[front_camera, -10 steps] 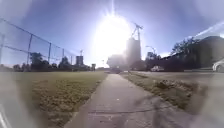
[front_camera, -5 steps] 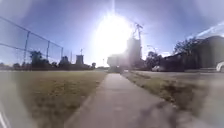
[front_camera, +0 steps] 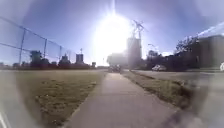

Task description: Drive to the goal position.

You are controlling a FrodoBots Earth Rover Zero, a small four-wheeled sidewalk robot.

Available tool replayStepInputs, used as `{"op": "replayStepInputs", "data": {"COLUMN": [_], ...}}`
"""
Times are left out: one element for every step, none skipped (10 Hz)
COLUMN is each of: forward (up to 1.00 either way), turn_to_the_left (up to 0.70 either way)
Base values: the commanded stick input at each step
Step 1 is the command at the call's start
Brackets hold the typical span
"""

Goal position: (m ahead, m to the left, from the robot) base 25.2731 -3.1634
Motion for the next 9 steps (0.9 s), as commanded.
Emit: {"op": "replayStepInputs", "data": {"forward": [1.0, 1.0, 1.0, 1.0, 1.0, 1.0, 1.0, 1.0, 1.0], "turn_to_the_left": [0.0, 0.0, 0.0, 0.0, 0.0, 0.0, 0.02, 0.03, 0.01]}}
